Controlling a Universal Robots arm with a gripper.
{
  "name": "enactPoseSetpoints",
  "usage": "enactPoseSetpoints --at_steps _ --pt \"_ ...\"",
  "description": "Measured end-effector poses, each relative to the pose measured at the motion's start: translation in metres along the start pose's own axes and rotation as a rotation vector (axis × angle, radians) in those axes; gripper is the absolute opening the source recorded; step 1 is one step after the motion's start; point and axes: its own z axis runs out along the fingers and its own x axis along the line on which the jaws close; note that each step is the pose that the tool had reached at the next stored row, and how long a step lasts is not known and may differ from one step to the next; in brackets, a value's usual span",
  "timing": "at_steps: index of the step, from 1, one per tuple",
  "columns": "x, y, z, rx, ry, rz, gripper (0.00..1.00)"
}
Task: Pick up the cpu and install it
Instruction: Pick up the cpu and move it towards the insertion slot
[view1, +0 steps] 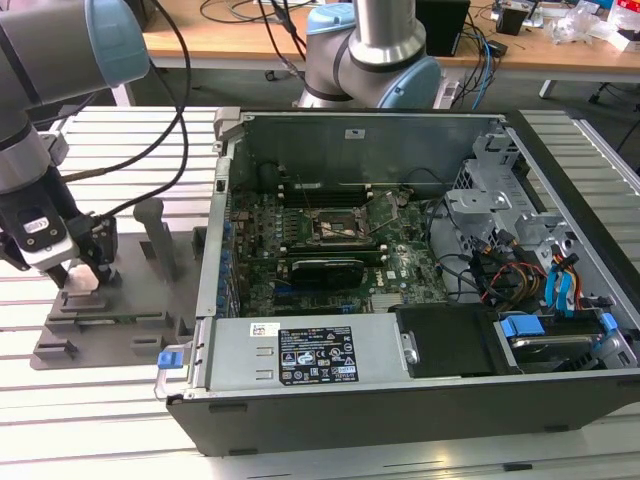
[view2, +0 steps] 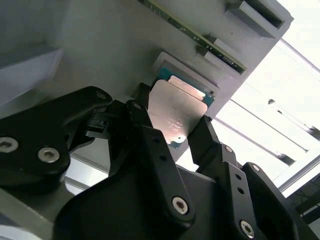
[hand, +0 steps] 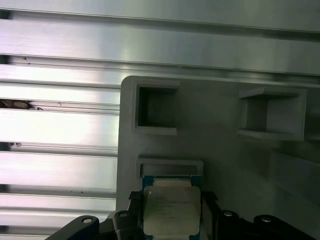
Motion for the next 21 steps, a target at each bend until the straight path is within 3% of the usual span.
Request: enactPoseSetpoints --at_steps 8,21 --pt "-0.0003 -0.0005 -0.0095 0.0000 0.0000 0.000 0.55" --pt "-0.0010 -0.0015 -0.0322 0.0000 -0.0001 0.000 0.55"
